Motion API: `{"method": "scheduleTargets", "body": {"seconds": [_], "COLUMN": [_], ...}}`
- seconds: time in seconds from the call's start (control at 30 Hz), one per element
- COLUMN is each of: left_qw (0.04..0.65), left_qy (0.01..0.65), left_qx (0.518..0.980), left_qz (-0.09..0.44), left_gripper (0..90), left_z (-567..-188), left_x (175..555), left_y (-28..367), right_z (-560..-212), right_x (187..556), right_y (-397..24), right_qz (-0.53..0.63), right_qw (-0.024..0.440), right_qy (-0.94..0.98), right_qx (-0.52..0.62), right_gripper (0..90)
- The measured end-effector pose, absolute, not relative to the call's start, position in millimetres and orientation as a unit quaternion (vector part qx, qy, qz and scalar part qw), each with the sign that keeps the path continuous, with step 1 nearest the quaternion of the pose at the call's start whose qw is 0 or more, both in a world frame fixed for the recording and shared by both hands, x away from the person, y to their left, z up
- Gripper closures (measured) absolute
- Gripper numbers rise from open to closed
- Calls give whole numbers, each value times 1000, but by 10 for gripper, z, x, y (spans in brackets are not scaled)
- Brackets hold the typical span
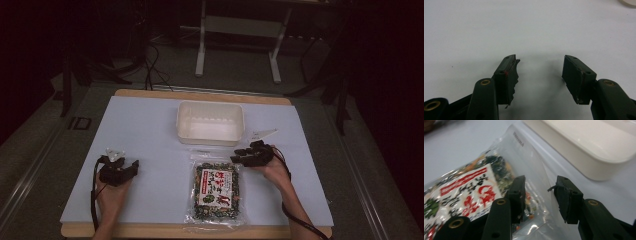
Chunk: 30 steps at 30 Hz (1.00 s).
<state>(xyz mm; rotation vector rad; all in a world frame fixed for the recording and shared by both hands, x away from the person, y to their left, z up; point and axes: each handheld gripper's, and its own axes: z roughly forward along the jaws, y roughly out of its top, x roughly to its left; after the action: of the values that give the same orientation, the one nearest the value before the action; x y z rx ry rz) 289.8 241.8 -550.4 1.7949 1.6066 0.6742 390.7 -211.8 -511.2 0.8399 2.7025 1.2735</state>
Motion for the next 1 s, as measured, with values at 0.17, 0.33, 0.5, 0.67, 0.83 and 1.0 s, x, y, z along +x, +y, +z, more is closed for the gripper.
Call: {"method": "scheduleTargets", "body": {"seconds": [0.17, 0.33, 0.5, 0.67, 0.83, 1.0], "left_qw": [315, 315, 314, 313, 311, 311], "left_qy": [610, 610, 609, 608, 607, 607], "left_qx": [681, 681, 682, 683, 684, 684], "left_qz": [256, 256, 257, 258, 258, 259], "left_gripper": [451, 448, 447, 447, 447, 448], "left_z": [-5504, -5505, -5505, -5505, -5507, -5506], "left_x": [2898, 2898, 2899, 2898, 2900, 2899], "left_y": [2417, 2414, 2411, 2410, 2408, 2408], "right_z": [-5153, -5251, -5284, -5294, -5288, -5253], "right_x": [3900, 3933, 3984, 4024, 4043, 4048], "right_y": [-2021, -1945, -1972, -2004, -2018, -2015], "right_qz": [369, 346, 356, 358, 360, 358], "right_qw": [24, 16, -7, -19, -36, -31], "right_qy": [894, 903, 894, 890, 888, 889], "right_qx": [252, 254, 270, 283, 283, 284], "right_gripper": [565, 533, 526, 610, 756, 845]}}
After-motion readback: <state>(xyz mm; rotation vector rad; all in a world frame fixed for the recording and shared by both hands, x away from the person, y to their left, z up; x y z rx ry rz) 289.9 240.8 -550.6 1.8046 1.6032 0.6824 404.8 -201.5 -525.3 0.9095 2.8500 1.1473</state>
